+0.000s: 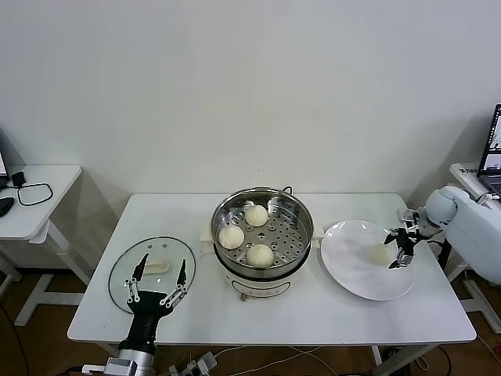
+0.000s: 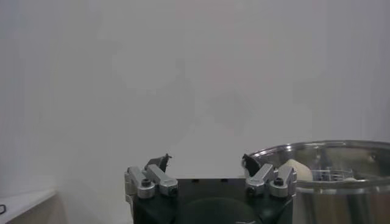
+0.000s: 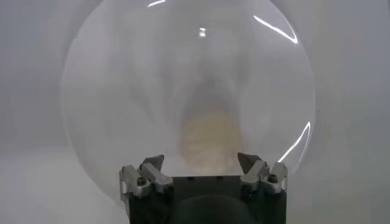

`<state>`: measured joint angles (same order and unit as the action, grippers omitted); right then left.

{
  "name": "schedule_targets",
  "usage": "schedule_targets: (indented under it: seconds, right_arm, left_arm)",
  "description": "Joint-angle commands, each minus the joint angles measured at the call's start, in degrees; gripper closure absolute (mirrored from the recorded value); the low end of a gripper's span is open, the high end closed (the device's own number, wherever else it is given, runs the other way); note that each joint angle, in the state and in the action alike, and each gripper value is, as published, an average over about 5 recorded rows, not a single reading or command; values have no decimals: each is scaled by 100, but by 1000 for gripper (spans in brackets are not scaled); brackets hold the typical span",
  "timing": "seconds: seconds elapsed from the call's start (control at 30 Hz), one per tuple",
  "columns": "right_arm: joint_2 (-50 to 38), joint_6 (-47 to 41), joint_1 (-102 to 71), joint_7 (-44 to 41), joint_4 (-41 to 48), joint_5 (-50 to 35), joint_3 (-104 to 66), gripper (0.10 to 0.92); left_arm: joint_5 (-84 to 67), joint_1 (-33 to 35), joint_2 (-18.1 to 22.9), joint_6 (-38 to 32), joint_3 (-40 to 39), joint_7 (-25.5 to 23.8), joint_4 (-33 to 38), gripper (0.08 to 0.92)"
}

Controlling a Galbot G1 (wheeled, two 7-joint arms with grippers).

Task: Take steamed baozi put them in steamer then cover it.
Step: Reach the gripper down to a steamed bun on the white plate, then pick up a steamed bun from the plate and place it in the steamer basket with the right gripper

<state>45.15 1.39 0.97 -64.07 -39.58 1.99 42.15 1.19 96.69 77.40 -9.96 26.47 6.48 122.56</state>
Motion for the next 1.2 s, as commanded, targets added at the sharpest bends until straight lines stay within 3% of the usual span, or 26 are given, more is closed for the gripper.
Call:
schedule_targets:
  seconds: [0.03,0.2,0.43,0.67,0.9,1.2]
  right_arm:
    - [372,39,-114,188,481,44,-129,203]
    - [430,25,-93,220,513,47,-111,220]
    - [358,-13,73,99,383,62,68,335]
    - [159,-159,1342,-800,-206,-69,858,379]
    - [464,-436,3380,-1711,-983,-1502,2852,386]
    - [1325,-892,4192,-1215,-2126,-2800,3799,381]
  left_arm:
    - [1,5,-4,-5,15,0,-10,177]
    - [-2,-7,-2,0,5,5,-2,177]
    - [-2,-9,-2,1,-15,10,-8,177]
    - [-2,-30,-39,15,-55,14,10,177]
    - [1,-48,-46,20,-111,13,14,177]
    - [2,-108,-55,44,-92,11,-3,177]
